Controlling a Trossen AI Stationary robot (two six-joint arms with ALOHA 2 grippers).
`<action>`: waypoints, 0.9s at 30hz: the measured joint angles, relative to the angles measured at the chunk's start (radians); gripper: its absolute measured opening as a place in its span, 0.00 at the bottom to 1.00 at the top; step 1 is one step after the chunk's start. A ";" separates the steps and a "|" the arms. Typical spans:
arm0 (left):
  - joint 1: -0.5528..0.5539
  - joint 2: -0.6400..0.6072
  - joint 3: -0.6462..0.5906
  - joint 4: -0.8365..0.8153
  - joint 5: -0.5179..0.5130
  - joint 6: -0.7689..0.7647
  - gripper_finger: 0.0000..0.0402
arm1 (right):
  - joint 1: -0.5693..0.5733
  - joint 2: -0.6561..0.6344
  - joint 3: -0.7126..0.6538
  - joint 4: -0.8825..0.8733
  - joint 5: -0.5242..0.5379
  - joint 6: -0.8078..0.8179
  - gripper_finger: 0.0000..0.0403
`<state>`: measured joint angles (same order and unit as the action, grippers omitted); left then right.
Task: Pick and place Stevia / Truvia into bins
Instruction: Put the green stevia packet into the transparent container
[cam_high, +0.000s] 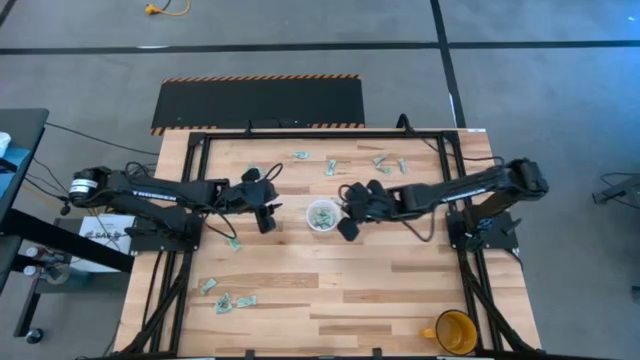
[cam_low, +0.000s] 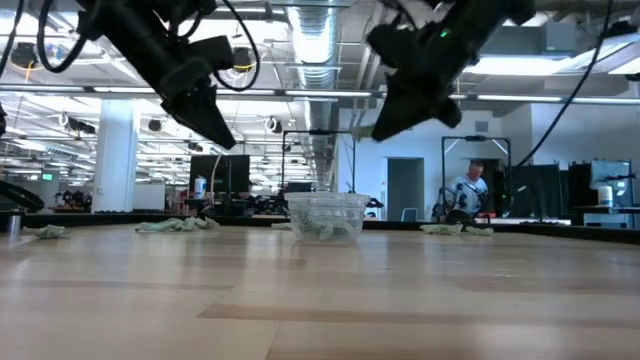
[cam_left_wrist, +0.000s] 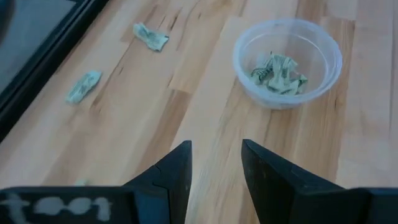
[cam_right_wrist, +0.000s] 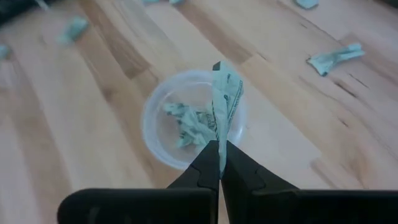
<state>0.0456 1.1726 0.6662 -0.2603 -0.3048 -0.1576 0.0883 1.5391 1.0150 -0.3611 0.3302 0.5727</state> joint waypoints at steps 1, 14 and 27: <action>0.000 -0.002 0.001 -0.002 -0.003 -0.012 0.33 | -0.008 0.023 0.015 0.003 -0.006 -0.022 0.00; 0.058 -0.009 0.000 -0.323 -0.149 -0.278 0.33 | -0.047 0.191 0.121 0.004 -0.097 -0.165 0.01; 0.213 -0.008 0.000 -0.394 -0.174 -0.361 0.33 | -0.058 0.216 0.152 -0.023 -0.091 -0.268 0.23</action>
<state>0.2585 1.1641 0.6666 -0.6539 -0.4789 -0.5182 0.0307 1.7548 1.1671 -0.3838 0.2395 0.3051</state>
